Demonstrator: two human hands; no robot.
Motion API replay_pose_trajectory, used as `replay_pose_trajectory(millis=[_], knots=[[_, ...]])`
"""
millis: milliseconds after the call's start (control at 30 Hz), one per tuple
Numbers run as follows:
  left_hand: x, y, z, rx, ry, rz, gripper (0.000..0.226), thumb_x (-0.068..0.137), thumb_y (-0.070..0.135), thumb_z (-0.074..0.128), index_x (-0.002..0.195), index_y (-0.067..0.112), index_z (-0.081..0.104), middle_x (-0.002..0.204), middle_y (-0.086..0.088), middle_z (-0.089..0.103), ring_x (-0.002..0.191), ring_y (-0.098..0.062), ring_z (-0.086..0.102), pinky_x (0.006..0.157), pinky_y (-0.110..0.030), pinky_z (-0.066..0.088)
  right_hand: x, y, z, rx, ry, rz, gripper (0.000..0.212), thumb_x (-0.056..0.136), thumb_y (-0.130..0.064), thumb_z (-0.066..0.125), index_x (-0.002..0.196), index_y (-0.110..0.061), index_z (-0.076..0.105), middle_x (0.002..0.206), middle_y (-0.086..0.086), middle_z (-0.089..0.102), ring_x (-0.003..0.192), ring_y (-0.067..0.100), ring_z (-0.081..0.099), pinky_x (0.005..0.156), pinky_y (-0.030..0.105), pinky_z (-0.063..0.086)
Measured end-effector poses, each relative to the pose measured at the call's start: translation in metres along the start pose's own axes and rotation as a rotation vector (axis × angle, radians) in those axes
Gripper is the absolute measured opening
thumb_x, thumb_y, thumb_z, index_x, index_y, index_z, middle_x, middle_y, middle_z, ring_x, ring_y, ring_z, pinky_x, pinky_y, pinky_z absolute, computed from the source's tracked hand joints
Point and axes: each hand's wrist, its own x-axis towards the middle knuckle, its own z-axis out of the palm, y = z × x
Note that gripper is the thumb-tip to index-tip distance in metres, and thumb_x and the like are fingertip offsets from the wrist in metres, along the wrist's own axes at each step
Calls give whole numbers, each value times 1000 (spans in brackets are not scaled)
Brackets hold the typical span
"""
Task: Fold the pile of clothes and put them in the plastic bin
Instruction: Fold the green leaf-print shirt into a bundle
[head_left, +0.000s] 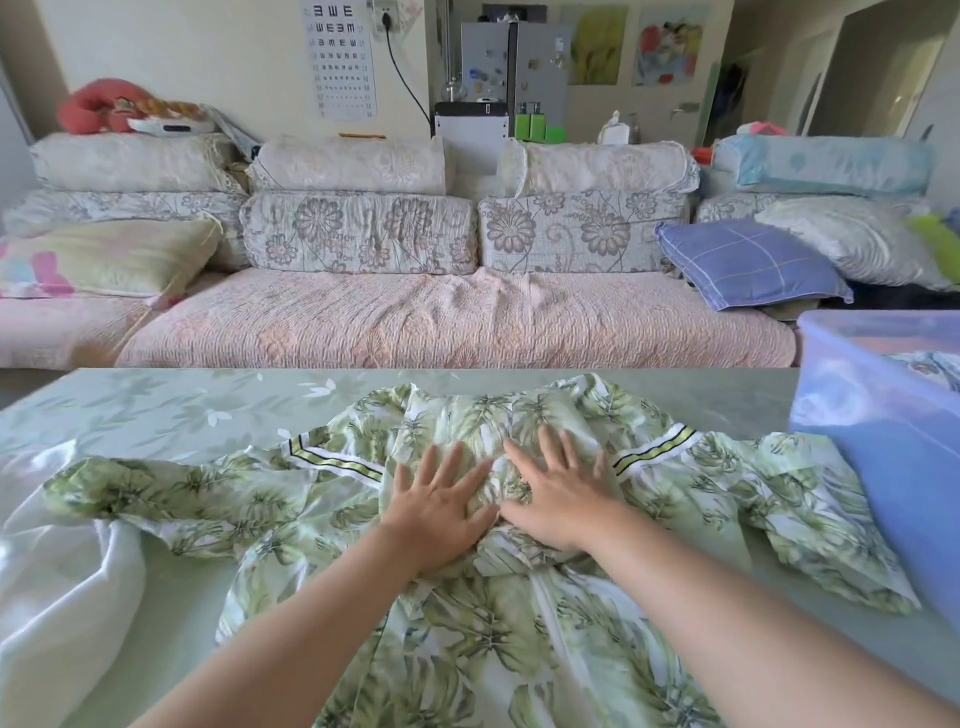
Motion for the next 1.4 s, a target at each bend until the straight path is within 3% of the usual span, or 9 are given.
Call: replay_pose_trajectory(millis=[167, 267, 333, 433, 533, 633, 967, 1167, 1400], knots=[[6, -4, -12, 43, 35, -13, 68, 90, 74, 5, 152, 48, 13, 162, 6, 13, 150, -25, 9, 119, -57, 10, 3, 5, 2, -45, -41, 9, 73, 85, -76, 9, 152, -52, -6, 166, 2, -12, 152, 34, -10, 117, 66, -4], [20, -6, -26, -88, 291, -53, 55, 98, 59, 18, 128, 34, 56, 136, 1, 49, 130, -23, 41, 112, -47, 29, 11, -2, -9, -19, 79, 27, 67, 88, -64, 14, 147, -40, 34, 158, 11, 28, 144, 32, 28, 117, 60, 15], [39, -7, -32, -87, 466, -46, 43, 99, 48, 28, 124, 26, 56, 132, 1, 49, 125, -21, 42, 108, -43, 34, 25, -7, -15, -42, 298, 59, 61, 90, -55, 16, 132, -26, 48, 142, 12, 43, 130, 28, 40, 112, 55, 26], [60, -7, -31, -74, 379, -20, 54, 98, 47, 30, 149, 26, 30, 157, -3, 26, 145, -24, 19, 118, -48, 18, 49, -10, -16, -75, 390, 30, 60, 95, -54, 23, 149, -27, 28, 157, 14, 24, 146, 33, 20, 116, 60, 16], [70, -19, -18, -43, 156, -70, 65, 97, 60, 17, 155, 38, 0, 165, 1, -6, 150, -25, -12, 120, -55, -2, 67, -3, -11, -96, 195, -10, 69, 95, -67, 17, 156, -44, -4, 164, 8, -19, 149, 35, -23, 114, 69, -11], [73, -45, -8, -49, 21, -215, 75, 87, 80, 6, 152, 46, -6, 162, 4, -18, 148, -30, -18, 116, -61, -7, 78, 17, -2, -67, 81, 53, 78, 84, -85, 7, 152, -52, -13, 161, 3, -28, 146, 38, -28, 111, 72, -14], [50, -56, -11, -120, -16, -305, 69, 96, 66, 14, 156, 36, -1, 164, -6, -9, 151, -29, -8, 121, -51, -5, 71, 16, -6, 11, 7, 106, 76, 90, -79, 13, 156, -45, -2, 165, 3, -18, 150, 35, -19, 116, 65, -10], [7, -76, -23, -62, 143, -245, 57, 103, 46, 15, 156, 28, 9, 164, -5, 11, 151, -26, 7, 121, -50, 8, 41, -62, -23, 40, 110, -168, 59, 103, -55, 23, 158, -35, 11, 167, 3, -8, 153, 25, -12, 121, 55, -8], [-69, -142, -45, 136, 198, -370, 57, 91, 24, 48, 146, 25, 30, 148, -1, 39, 137, -24, 34, 110, -43, 32, 12, -192, -22, 62, 25, -423, 64, 102, -36, 35, 159, -21, 11, 167, 4, -3, 154, 22, -5, 124, 52, -1]])
